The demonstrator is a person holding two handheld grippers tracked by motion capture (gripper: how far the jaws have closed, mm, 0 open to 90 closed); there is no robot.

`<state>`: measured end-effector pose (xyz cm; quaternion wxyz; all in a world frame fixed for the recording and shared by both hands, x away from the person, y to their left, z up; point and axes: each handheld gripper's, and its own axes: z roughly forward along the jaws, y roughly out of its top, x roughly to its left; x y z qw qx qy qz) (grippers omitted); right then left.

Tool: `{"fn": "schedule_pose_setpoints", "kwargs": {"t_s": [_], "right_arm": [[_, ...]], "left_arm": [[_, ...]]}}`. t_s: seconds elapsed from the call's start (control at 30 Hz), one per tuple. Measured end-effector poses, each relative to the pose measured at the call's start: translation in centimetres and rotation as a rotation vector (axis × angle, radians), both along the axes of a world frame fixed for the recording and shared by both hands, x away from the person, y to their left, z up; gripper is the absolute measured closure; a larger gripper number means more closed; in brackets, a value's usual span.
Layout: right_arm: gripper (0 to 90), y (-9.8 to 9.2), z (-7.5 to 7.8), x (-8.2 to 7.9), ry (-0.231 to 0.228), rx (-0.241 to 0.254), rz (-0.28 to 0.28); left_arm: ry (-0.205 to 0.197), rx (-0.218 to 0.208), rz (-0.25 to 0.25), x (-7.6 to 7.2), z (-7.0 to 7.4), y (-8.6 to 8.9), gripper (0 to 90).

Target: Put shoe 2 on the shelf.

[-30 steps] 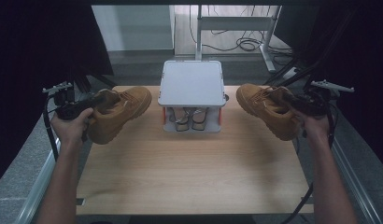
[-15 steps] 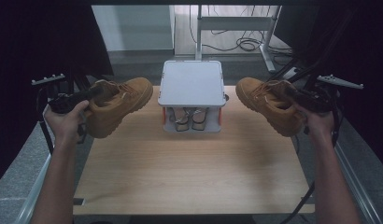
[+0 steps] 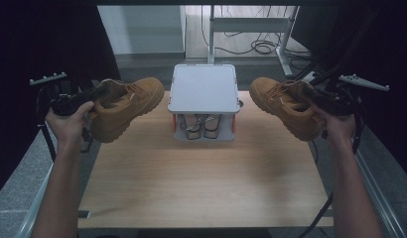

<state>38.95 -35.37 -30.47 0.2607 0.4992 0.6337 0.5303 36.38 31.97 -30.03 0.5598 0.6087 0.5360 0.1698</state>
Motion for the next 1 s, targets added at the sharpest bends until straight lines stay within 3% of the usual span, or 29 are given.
{"fn": "schedule_pose_setpoints", "kwargs": {"t_s": [0.27, 0.47, 1.0], "right_arm": [[77.8, 1.0, 2.1, -0.1, -0.045, 0.010, -0.005], [77.8, 1.9, 3.5, 0.0, -0.072, 0.033, 0.000], [77.7, 5.0, 4.3, 1.3, -0.075, 0.059, 0.027]], "left_arm": [[-0.016, 0.002, -0.008, 0.3, 1.6, -0.6, 76.3], [-0.035, -0.019, -0.011, 0.8, 2.8, -1.4, 76.3], [-0.036, -0.048, -0.044, 3.6, 3.5, -4.9, 76.1]]}}
